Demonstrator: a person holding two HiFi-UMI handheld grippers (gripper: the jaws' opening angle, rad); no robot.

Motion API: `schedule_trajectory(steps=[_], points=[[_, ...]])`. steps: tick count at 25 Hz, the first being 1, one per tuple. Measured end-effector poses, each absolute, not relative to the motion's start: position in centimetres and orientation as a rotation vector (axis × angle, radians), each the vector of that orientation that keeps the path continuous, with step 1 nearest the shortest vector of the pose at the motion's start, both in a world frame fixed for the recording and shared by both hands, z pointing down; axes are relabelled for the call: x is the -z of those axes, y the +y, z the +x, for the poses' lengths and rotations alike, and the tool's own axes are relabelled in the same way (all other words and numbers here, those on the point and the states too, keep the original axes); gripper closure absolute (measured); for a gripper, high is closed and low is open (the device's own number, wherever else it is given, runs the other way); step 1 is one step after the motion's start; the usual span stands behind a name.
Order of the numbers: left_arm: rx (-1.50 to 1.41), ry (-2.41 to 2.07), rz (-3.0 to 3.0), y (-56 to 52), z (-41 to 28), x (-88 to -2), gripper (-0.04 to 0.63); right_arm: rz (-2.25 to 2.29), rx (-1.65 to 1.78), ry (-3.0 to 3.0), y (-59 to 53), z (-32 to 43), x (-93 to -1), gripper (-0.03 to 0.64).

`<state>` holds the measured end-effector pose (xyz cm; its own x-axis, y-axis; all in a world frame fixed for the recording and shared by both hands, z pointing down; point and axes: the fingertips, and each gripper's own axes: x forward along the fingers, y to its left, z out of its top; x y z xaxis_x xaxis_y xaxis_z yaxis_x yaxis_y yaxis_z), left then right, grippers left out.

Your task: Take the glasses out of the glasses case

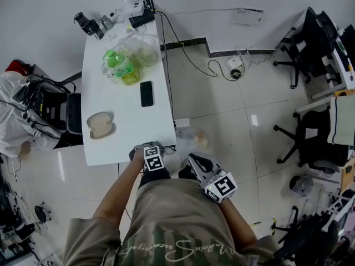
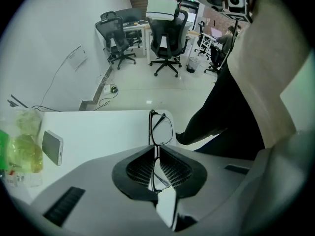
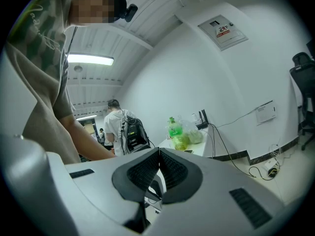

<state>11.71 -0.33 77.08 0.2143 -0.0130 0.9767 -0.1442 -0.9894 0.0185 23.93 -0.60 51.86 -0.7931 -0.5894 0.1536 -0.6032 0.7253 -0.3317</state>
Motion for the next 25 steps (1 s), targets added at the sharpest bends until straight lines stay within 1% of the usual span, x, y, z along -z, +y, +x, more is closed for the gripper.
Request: schedule_trajectory(steps=[5, 6, 9, 11, 19, 25], points=[[-1.894, -0.189, 2.387, -0.6, 11.8, -76.7, 0.569, 0.993, -0.564, -2.884, -0.5, 23.9, -51.7, 0.604], [-1.893, -0.190, 2.389, -0.6, 11.8, -76.7, 0.556, 0.994, -0.564, -2.885, -0.5, 23.9, -51.6, 0.604], [-1.894, -0.186, 2.390, -0.5, 11.7, -76.6, 0.551, 0.996, -0.561, -2.888, -0.4, 23.7, -51.5, 0.604], [-1.891, -0.190, 2.399, -0.5, 11.6, -76.5, 0.534, 0.993, -0.556, -2.885, -0.2, 23.6, -51.5, 0.604], [-1.834, -0.272, 2.432, -0.8, 10.8, -75.7, 0.534, 0.984, -0.540, -2.889, -0.1, 22.9, -51.4, 0.604], [-1.727, -0.344, 2.456, -1.2, 10.8, -74.9, 0.534, 0.984, -0.535, -2.888, 0.0, 22.5, -51.4, 0.604]])
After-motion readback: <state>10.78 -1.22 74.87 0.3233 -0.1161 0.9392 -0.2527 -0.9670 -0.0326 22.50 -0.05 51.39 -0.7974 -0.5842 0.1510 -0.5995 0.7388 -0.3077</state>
